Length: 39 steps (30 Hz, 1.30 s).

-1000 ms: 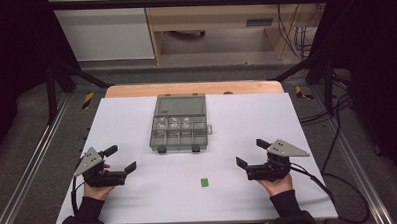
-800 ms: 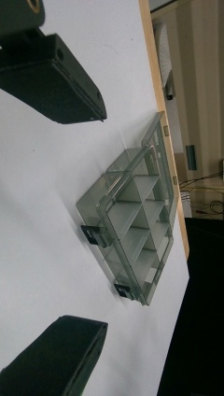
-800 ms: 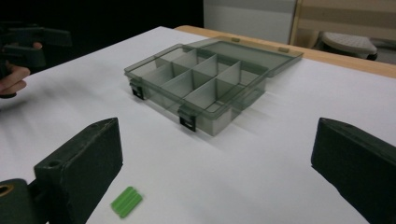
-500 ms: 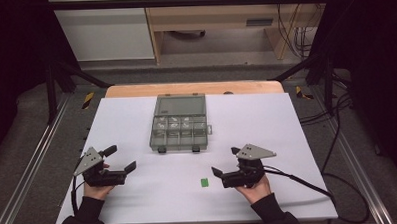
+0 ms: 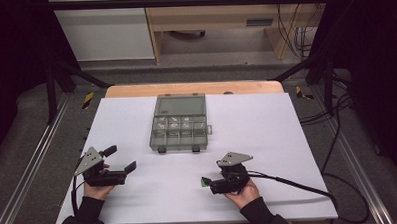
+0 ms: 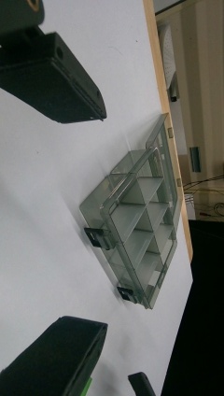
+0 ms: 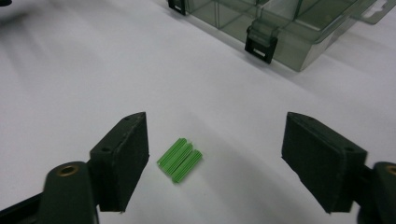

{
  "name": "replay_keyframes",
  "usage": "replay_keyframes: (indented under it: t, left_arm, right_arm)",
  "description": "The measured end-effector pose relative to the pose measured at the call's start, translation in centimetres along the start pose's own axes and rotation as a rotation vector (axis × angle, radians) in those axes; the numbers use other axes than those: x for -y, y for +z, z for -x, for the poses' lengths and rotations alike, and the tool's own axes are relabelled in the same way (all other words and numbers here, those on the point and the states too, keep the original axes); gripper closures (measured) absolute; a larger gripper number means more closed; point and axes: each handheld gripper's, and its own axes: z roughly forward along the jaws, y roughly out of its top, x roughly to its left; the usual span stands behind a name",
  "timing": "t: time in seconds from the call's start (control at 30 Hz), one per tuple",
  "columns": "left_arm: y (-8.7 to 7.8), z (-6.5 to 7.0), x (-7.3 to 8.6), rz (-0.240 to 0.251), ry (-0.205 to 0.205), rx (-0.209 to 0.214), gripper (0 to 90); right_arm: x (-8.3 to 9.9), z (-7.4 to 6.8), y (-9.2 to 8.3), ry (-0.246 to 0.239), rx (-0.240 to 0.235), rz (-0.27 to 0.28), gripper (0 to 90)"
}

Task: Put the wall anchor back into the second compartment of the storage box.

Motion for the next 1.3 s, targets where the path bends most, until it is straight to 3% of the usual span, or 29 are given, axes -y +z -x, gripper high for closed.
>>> replay_keyframes:
  t: [0.2, 0.5, 0.83, 1.3]
  left_arm:
    - [0.1, 0.0, 0.0, -0.004, 0.001, -0.001, 0.6]
    - [0.1, 0.1, 0.0, -0.010, 0.001, -0.002, 0.8]
    - [0.2, 0.1, 0.0, -0.013, 0.001, -0.003, 1.1]
    - [0.2, 0.1, 0.0, -0.017, 0.002, -0.005, 1.3]
  right_arm:
    - [0.5, 0.0, 0.8, 0.013, -0.005, -0.043, 41.6]
    - [0.8, 0.0, 1.3, 0.021, -0.046, -0.093, 56.7]
    - [0.8, 0.0, 1.5, 0.023, -0.068, -0.116, 67.3]
    - [0.7, 0.0, 1.5, 0.020, -0.091, -0.120, 72.8]
